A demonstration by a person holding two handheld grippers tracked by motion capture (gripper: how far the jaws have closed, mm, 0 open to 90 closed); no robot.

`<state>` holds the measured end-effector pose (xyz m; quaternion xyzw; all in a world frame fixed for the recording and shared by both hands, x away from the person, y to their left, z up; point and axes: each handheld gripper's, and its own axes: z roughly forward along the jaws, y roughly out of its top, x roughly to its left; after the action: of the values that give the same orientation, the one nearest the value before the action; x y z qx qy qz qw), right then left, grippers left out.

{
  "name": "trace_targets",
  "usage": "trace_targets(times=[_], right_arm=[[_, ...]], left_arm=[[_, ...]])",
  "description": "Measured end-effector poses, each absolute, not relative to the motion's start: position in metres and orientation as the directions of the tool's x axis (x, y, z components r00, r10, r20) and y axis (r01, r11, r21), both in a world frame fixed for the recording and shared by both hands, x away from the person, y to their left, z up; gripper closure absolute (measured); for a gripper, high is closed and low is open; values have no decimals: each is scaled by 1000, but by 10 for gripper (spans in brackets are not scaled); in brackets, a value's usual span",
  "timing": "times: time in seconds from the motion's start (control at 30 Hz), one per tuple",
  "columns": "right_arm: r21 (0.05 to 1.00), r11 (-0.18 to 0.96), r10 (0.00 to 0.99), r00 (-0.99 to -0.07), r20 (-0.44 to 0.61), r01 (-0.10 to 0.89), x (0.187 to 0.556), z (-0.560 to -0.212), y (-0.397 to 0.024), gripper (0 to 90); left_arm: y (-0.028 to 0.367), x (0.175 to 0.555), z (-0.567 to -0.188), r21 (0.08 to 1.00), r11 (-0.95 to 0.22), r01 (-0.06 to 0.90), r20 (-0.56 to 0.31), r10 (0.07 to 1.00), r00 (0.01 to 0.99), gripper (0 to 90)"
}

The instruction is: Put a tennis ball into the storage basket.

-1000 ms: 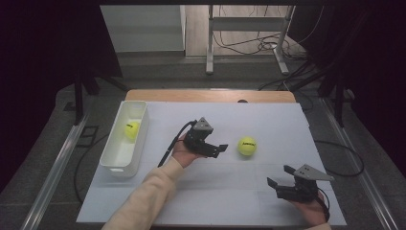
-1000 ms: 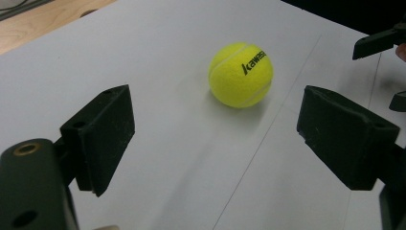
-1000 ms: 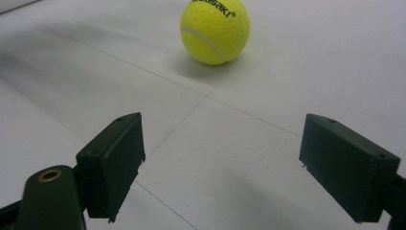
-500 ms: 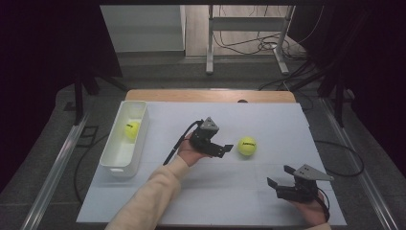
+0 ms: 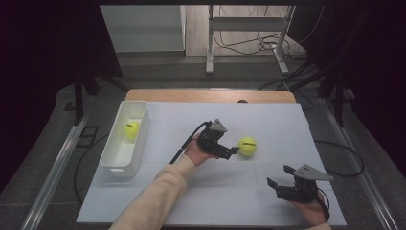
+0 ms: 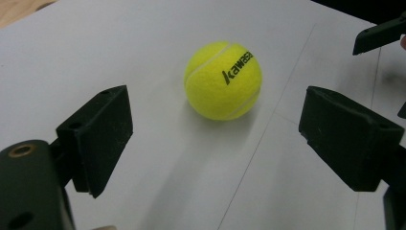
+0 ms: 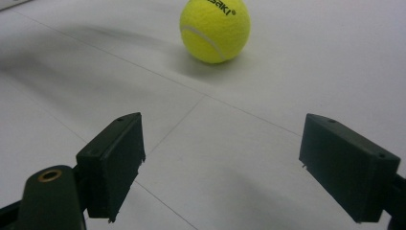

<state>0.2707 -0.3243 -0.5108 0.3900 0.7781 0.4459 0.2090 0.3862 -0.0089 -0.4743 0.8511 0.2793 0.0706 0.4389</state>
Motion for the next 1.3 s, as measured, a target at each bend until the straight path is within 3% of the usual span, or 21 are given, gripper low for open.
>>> trace_targets(times=[1.3], right_arm=[[857,297,795,-607,22,421,269,-511,-325,162]], left_arm=[[-48,404,-497,752,-507,422,-132,511,849,95]])
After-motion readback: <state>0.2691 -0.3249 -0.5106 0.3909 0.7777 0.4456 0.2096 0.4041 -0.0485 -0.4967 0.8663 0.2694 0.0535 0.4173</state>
